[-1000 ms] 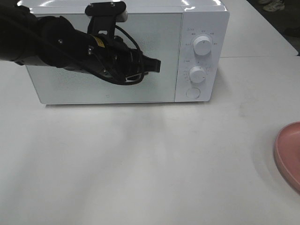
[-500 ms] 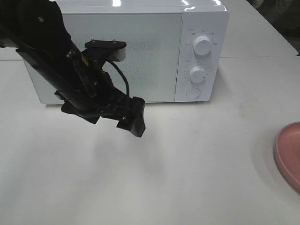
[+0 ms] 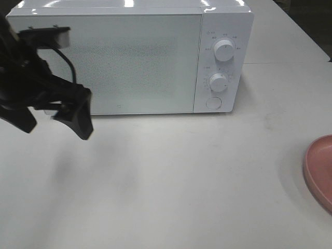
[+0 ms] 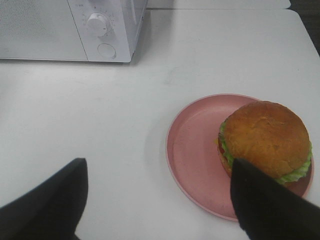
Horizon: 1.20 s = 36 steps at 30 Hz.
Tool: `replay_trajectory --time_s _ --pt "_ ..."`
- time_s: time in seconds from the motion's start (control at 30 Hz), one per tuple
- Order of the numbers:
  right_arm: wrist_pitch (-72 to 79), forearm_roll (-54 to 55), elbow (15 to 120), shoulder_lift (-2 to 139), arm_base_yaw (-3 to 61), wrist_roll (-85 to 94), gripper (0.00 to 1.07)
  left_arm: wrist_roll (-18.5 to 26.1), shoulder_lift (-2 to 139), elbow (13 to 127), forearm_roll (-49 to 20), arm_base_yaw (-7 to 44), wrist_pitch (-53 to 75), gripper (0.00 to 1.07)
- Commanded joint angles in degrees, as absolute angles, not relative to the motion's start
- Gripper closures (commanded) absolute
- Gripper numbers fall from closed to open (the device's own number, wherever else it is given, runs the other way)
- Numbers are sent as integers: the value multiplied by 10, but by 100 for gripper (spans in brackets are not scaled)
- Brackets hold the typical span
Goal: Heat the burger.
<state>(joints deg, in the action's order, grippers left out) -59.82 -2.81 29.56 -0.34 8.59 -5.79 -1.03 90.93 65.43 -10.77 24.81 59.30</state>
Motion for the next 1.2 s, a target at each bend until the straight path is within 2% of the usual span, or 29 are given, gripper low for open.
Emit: replay_trajectory --time_s 0.03,0.1,0.2,0.27,0.3,0.37,0.47,0.53,0.63,1.2 --pt "-595 -29 294 -18 84 -54 32 -12 889 658 -98 208 621 6" --pt "-595 -29 294 -18 84 -54 32 -11 865 653 -83 157 640 6" --pt "-595 -29 294 -18 84 -54 32 -11 855 646 -79 140 642 6" --pt "-595 -29 294 -18 84 -54 32 -11 810 611 -79 78 647 6" --pt "-595 -29 294 -18 84 -54 32 -11 810 611 -79 78 647 6" --pt "-595 -29 294 -18 84 -54 32 -11 768 572 -80 45 645 6" --pt "-595 -29 294 -18 84 -54 32 -9 752 559 -76 36 643 6" --pt "-595 -29 294 -18 84 -54 32 -7 695 509 -55 0 642 6" --pt "-595 -29 294 -18 84 -54 32 -9 646 469 -45 -19 641 6" --pt "-595 -29 294 -18 84 -54 32 -12 421 301 -31 -20 557 6"
